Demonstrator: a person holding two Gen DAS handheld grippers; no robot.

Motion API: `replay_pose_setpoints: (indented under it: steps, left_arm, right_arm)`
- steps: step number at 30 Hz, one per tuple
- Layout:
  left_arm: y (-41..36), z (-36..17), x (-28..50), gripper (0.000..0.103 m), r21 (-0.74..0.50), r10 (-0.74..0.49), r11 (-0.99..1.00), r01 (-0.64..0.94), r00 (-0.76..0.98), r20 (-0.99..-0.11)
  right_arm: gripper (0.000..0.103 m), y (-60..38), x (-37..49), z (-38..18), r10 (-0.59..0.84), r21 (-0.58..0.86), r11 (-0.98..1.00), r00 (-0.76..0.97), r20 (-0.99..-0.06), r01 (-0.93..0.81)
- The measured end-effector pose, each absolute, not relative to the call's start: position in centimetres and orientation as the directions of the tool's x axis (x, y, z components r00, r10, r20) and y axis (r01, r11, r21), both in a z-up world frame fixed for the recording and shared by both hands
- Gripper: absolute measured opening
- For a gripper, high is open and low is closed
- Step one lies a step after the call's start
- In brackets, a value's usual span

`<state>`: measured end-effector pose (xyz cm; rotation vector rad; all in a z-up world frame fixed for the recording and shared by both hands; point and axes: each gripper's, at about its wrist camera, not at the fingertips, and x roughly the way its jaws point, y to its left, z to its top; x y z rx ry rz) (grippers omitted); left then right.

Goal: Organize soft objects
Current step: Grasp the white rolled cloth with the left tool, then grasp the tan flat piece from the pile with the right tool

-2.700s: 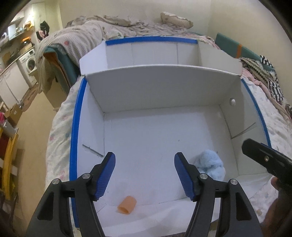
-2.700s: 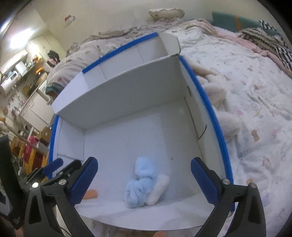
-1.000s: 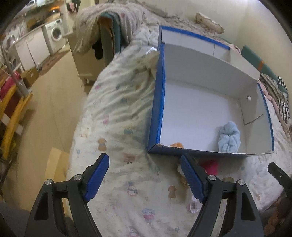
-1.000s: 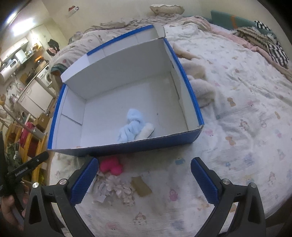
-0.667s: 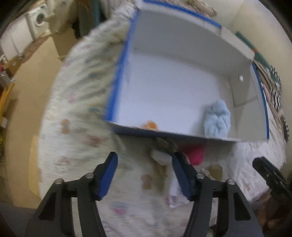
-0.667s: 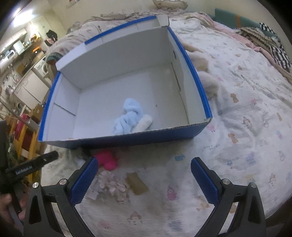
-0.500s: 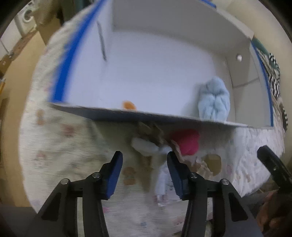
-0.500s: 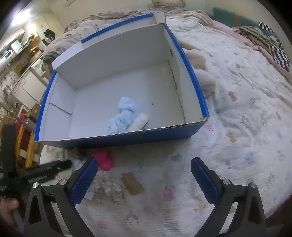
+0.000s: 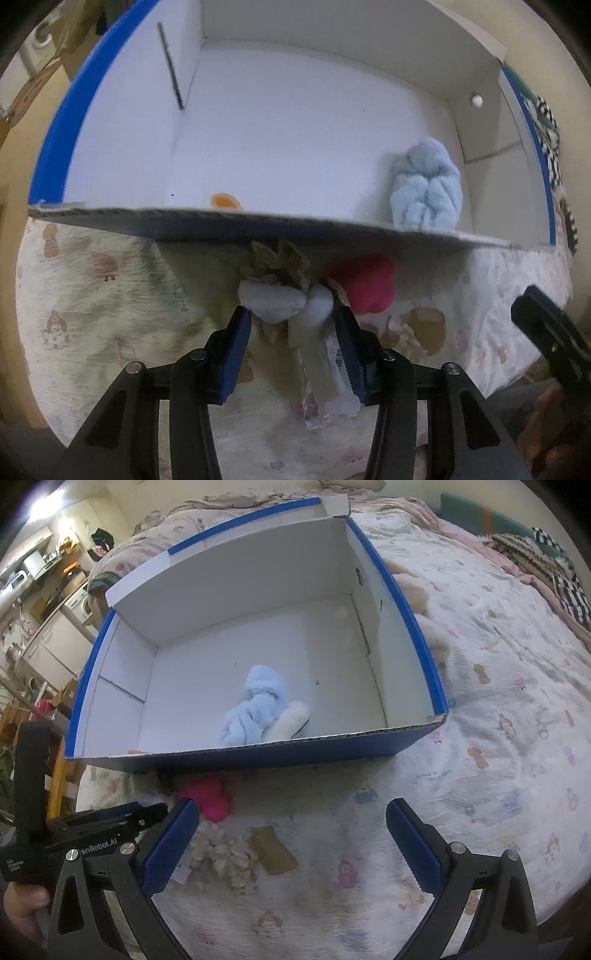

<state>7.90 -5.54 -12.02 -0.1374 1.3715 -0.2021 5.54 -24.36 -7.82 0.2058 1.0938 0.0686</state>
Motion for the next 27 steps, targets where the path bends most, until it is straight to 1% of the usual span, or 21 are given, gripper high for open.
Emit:
replay_pose_setpoints:
  steps: [3,4,5,10,13,17,21,22,23,24,26,27]
  left_arm:
    - [-6.3,-12.9,7.7,0.044,-0.171,-0.183,0.981,0.088,0.158,-0.970]
    - [-6.3,-13.1,7.7,0.035,-0.167,-0.178,0.982,0.088,0.152,-0.972]
    - [-6.3,-13.1,7.7,0.017,-0.176,-0.188,0.980,0.088,0.151,-0.970]
    - [-5.2,-11.1,7.1,0.016,-0.214,-0.229,0.972,0.096,0.192,-0.954]
    - [-4.0,-9.6,6.6,0.016,-0.257,-0.269,0.963,0.083,0.215,-0.939]
    - [-2.1,-8.3,5.9,0.016,-0.268,-0.269,0.963,0.041,0.247,-0.931]
    - [0.3,-8.3,5.2,0.016,-0.244,-0.227,0.969,-0.029,0.273,-0.935]
    - [0.6,-8.4,5.2,0.016,-0.240,-0.220,0.970,-0.043,0.270,-0.937]
    - [1.5,-8.2,5.1,0.016,-0.238,-0.217,0.970,-0.050,0.269,-0.938]
    - [1.5,-8.4,5.0,0.016,-0.233,-0.211,0.971,-0.054,0.270,-0.940]
    - [1.3,-8.4,5.0,0.016,-0.216,-0.193,0.975,-0.055,0.273,-0.942]
    - [1.7,-8.3,5.2,0.016,-0.211,-0.189,0.976,-0.052,0.275,-0.943]
  right_arm:
    - [0.103,-24.2,5.5,-7.9,0.149,0.189,0.981,0.455,-0.878,0.043]
    - [0.103,-24.2,5.5,-7.9,0.146,0.186,0.982,0.455,-0.879,0.044]
    - [0.103,-24.2,5.5,-8.0,0.144,0.184,0.982,0.454,-0.879,0.045]
    - [0.103,-24.5,5.3,-8.0,0.136,0.180,0.982,0.452,-0.882,0.057]
    - [0.103,-24.7,5.2,-7.8,0.146,0.197,0.978,0.455,-0.879,0.067]
    - [0.103,-25.0,5.2,-7.8,0.180,0.237,0.969,0.453,-0.873,0.072]
    - [0.103,-25.3,5.5,-8.5,0.262,0.327,0.941,0.423,-0.868,0.088]
    - [0.102,-25.3,5.6,-8.7,0.279,0.343,0.935,0.411,-0.868,0.091]
    - [0.097,-25.3,5.7,-9.0,0.294,0.357,0.930,0.399,-0.869,0.093]
    - [0.094,-25.2,5.9,-9.4,0.307,0.367,0.925,0.381,-0.872,0.095]
    - [0.080,-24.9,6.2,-10.6,0.328,0.378,0.920,0.328,-0.886,0.103]
    - [0.078,-24.6,6.3,-11.1,0.335,0.380,0.919,0.301,-0.893,0.106]
